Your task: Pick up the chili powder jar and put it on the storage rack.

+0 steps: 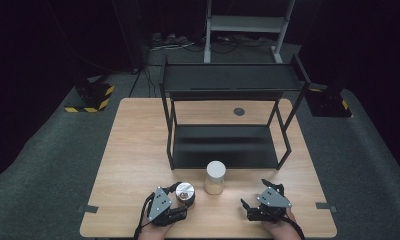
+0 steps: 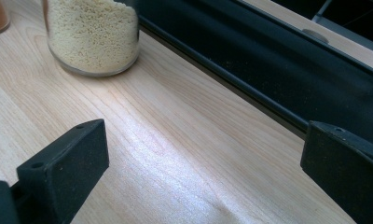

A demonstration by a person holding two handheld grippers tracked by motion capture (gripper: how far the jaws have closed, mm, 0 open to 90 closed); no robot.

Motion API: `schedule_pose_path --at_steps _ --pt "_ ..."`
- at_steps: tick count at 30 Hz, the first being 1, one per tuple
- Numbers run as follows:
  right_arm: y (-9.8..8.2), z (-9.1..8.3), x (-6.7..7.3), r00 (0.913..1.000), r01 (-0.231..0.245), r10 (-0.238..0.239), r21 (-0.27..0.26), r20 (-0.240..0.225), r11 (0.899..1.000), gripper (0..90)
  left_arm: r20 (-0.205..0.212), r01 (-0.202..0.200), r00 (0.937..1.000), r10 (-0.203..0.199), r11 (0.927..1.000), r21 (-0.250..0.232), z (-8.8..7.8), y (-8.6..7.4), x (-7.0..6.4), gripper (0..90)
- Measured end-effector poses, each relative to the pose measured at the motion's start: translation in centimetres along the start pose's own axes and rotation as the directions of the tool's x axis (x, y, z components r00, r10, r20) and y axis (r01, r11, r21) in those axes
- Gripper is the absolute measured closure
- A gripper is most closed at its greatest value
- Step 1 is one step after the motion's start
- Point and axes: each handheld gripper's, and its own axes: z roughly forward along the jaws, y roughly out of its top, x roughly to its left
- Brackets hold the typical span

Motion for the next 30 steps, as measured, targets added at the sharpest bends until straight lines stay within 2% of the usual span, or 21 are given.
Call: schedule_pose_path --at_steps 12,18,23,30 --pt "0.1 0.0 -0.1 1.0000 -0.001 0.001 0.004 -0.003 1.000 0.0 -0.003 0.012 0.9999 -0.012 0.9999 0.010 -0.1 0.3 -0.1 34.8" --pt "0.1 0.0 -0.2 1.0000 -0.006 0.006 0.005 -0.006 1.000 0.0 0.003 0.009 1.0000 -0.009 0.9999 -0.008 -0.4 0.6 -0.2 34.7" --pt "0.1 0.0 -0.2 0.9999 -0.011 0.011 0.006 -0.005 1.000 0.0 0.009 0.025 0.9996 -0.025 0.9993 -0.029 -0.8 0.9 0.0 34.7" --pt "0.0 0.0 -0.3 0.9999 -0.015 0.015 0.003 -0.007 1.000 0.0 -0.005 0.030 0.9995 -0.031 0.9979 -0.058 -1.6 1.8 0.0 34.7"
